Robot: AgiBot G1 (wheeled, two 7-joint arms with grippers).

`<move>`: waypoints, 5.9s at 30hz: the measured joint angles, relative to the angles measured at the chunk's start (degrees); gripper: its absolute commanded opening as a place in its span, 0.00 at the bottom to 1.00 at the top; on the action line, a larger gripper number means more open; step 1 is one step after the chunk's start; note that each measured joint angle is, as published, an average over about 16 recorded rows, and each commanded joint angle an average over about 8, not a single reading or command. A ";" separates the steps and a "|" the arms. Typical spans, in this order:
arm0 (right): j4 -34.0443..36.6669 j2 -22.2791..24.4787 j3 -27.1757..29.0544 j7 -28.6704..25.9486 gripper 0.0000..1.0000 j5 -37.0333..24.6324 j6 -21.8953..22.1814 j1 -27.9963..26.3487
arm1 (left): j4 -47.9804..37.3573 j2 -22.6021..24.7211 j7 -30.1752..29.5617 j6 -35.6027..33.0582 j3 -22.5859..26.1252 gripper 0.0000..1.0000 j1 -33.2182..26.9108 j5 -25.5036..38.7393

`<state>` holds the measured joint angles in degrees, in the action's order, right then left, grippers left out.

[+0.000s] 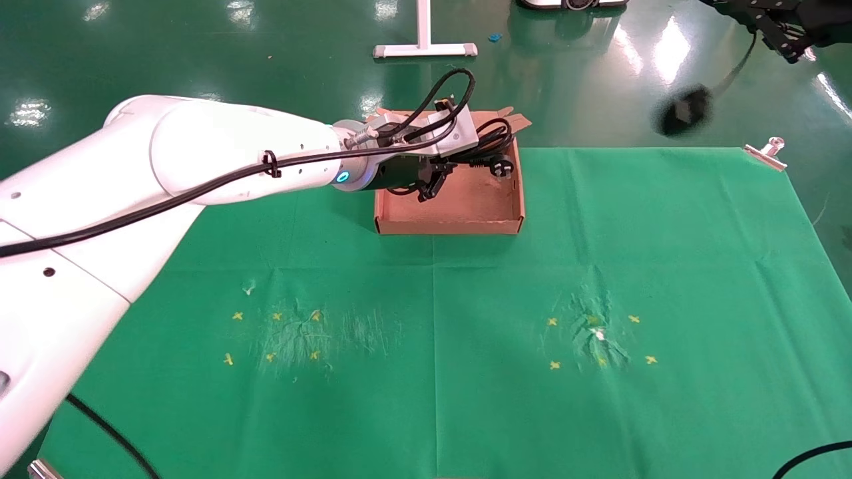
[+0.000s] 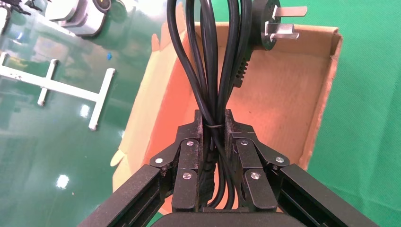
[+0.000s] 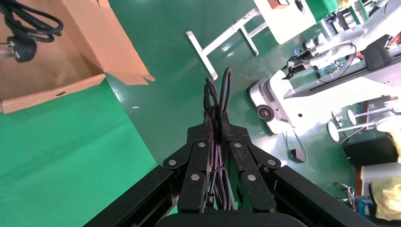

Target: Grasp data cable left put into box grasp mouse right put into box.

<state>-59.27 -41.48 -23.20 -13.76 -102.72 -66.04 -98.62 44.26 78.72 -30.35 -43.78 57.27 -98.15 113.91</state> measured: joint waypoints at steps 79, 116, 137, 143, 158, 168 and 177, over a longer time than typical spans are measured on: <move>5.02 -30.61 -13.95 -4.13 1.00 -15.55 11.28 5.59 | -15.25 -5.00 -19.88 6.11 17.30 1.00 -14.55 6.13; -5.38 -10.77 -2.66 -0.31 1.00 25.32 -5.33 22.37 | -14.35 -5.77 -19.19 5.21 16.23 1.00 -13.56 4.64; -12.11 2.23 4.76 2.19 1.00 52.12 -16.13 33.45 | -1.10 -17.28 -7.41 -9.08 -1.22 1.00 1.67 -18.64; -13.52 4.97 6.31 2.73 1.00 57.78 -18.41 35.78 | 3.37 -21.16 -3.45 -13.90 -7.09 1.00 6.79 -26.48; -14.25 6.47 7.10 3.05 1.00 60.90 -19.66 37.02 | 14.51 -30.84 6.45 -25.93 -21.76 1.00 19.59 -46.05; -14.25 6.49 7.06 3.08 1.00 60.93 -19.64 37.00 | 21.93 -37.28 13.04 -33.94 -31.53 1.00 28.11 -59.08; -14.25 6.53 7.04 3.10 1.00 61.00 -19.64 37.02 | 27.90 -42.45 18.22 -40.37 -39.39 1.00 34.95 -69.60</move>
<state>-73.52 -34.96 -16.16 -10.66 -41.72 -85.69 -61.60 72.16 36.27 -12.14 -84.15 17.88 -63.20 44.31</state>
